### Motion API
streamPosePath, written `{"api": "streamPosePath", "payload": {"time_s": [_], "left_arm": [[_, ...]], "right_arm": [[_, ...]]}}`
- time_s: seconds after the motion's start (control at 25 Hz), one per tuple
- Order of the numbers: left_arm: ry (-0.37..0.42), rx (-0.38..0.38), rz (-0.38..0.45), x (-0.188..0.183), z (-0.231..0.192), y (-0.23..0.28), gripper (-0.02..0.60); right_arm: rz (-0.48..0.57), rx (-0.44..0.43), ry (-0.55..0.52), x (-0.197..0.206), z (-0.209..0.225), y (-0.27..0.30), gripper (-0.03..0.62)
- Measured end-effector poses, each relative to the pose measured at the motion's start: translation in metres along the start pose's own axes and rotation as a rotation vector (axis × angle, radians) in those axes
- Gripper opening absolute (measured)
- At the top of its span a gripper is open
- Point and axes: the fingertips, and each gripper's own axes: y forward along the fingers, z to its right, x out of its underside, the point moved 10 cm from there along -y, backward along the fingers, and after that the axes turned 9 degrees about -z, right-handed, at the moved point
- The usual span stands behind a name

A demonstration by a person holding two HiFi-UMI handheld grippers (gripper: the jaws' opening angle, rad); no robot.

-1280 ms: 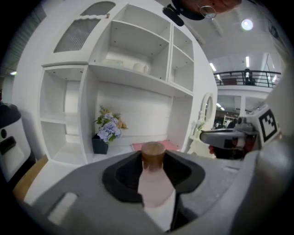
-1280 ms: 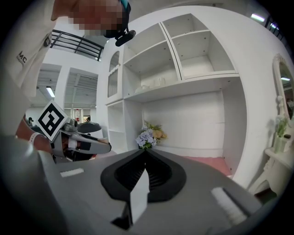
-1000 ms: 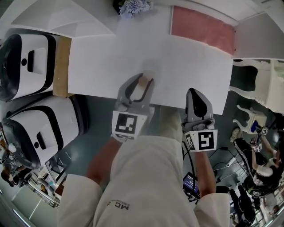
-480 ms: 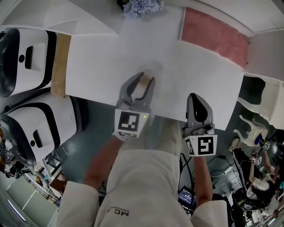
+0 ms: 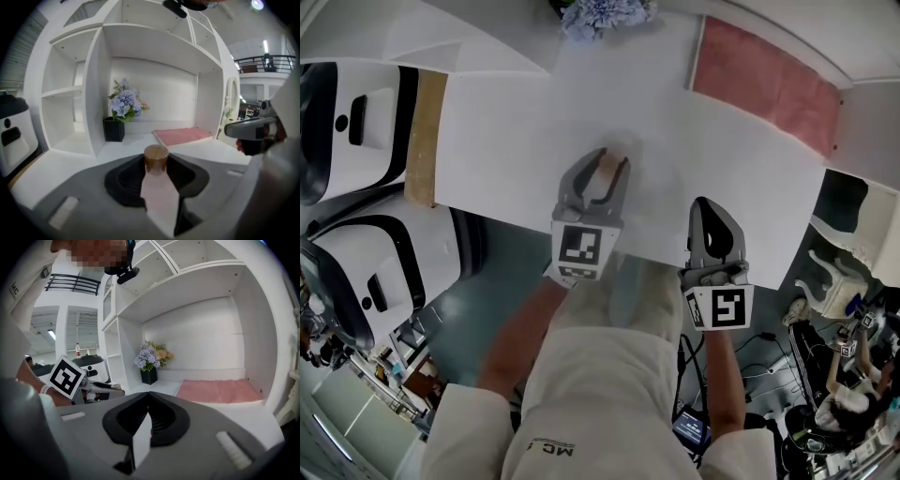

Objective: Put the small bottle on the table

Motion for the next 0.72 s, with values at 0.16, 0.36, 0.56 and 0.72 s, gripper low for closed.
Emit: {"api": "streamPosePath", "payload": {"time_s": [0.16, 0.36, 0.56, 0.72], "left_arm": [[0.008, -0.012, -0.02, 0.008, -0.003, 0.015, 0.14], [0.03, -0.018, -0.031, 0.018, -0.007, 0.028, 0.14], [0.05, -0.025, -0.036, 0.028, -0.009, 0.033, 0.14], [0.061, -0.026, -0.018, 0.032, -0.008, 0.032, 0.14]], "right_arm": [[-0.01, -0.001, 0.01, 0.006, 0.004, 0.007, -0.011], [-0.023, 0.001, 0.017, 0.014, 0.006, 0.015, -0.011], [-0.023, 0.001, 0.027, 0.018, 0.004, 0.018, -0.006], [-0.029, 0.002, 0.035, 0.02, 0.001, 0.017, -0.006]]}}
